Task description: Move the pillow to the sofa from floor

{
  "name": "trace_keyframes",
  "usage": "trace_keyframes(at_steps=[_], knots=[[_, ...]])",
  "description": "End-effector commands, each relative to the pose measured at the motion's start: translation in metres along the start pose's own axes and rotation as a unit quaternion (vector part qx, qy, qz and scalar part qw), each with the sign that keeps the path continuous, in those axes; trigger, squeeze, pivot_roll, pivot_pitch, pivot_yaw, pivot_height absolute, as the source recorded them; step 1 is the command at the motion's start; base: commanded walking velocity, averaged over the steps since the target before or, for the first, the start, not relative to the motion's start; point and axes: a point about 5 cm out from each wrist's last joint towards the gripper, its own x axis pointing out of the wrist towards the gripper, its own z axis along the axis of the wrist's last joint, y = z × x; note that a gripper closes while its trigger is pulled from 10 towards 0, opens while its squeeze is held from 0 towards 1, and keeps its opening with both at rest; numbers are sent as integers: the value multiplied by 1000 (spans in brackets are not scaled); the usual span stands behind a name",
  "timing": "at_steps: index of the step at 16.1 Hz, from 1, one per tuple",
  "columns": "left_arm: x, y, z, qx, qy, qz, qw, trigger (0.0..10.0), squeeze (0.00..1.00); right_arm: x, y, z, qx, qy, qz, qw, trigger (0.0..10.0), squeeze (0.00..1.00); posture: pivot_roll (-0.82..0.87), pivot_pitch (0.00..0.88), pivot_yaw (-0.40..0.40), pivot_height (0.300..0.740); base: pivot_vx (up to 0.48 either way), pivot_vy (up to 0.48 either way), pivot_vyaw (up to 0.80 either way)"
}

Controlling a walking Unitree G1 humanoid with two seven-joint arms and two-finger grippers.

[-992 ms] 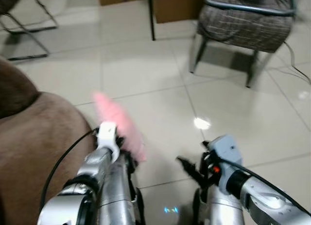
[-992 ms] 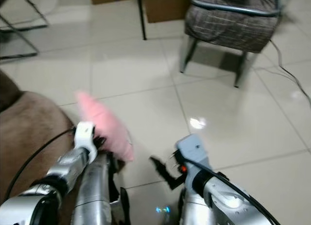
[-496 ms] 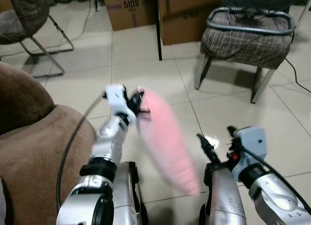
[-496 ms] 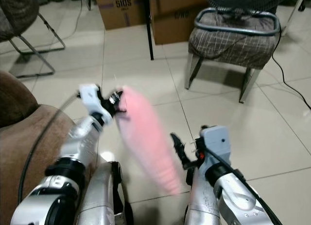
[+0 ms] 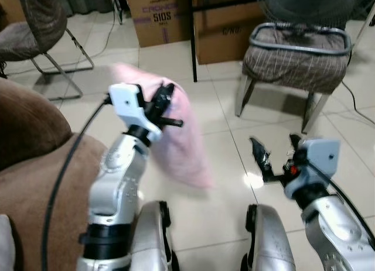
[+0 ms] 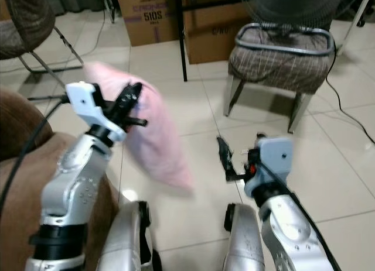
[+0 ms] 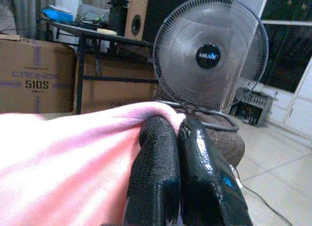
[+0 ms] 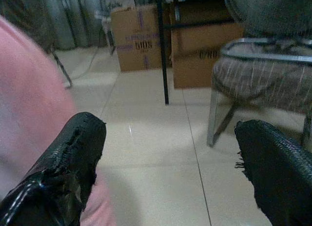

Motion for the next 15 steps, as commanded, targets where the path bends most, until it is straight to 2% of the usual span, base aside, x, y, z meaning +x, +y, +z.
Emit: trace_keyframes(at_steps=[1,2,3,4,5,6,9,10,11,12,13,14,15], knots=[[2,-4,8,24,-13,-8,1000,0,0,4,3,-3,-2,3,5,1000,10000,0,-38,0,119,633,0,0,0],[1,-3,6,42,-3,-4,999,0,0,7,4,-5,-2,5,9,1000,10000,0,-26,0,103,642,0,0,0],[-10,3,8,75,8,10,997,3098,0,9,7,-8,8,7,11,1000,10000,0,-34,0,104,657,0,0,0],[-15,7,7,95,13,15,995,4471,0,11,9,-10,17,9,10,1000,10000,0,-41,0,101,667,0,0,0],[-19,10,5,104,19,25,994,9176,0,12,9,-10,20,10,4,1000,10000,0,-37,0,96,671,0,0,0],[-28,16,0,121,32,54,991,10000,0,15,6,-13,29,13,-10,999,10000,0,-23,0,78,686,0,0,0],[-40,27,-8,147,49,89,984,10000,0,24,2,-10,11,7,-4,1000,10000,0,-13,0,53,710,0,0,0],[-43,32,-9,142,56,104,983,10000,0,28,3,-9,9,4,7,1000,10000,0,1,0,42,720,0,0,0],[-44,33,-5,153,54,116,980,10000,0,32,6,-8,10,3,25,1000,10000,0,58,0,10,730,0,0,0],[-54,36,-7,182,65,139,971,10000,0,34,7,-15,7,16,45,999,10000,0,79,0,-10,740,0,0,0],[-57,36,-7,188,68,144,969,10000,0,34,7,-16,5,19,48,999,10000,0,81,0,-12,740,0,0,0],[-65,36,-11,174,75,152,970,10000,0,36,5,-18,0,22,52,998,10000,0,79,0,-21,740,0,0,0],[-66,36,-13,171,76,153,970,10000,0,36,5,-18,-2,22,51,998,10000,0,73,0,-22,740,0,0,0]])
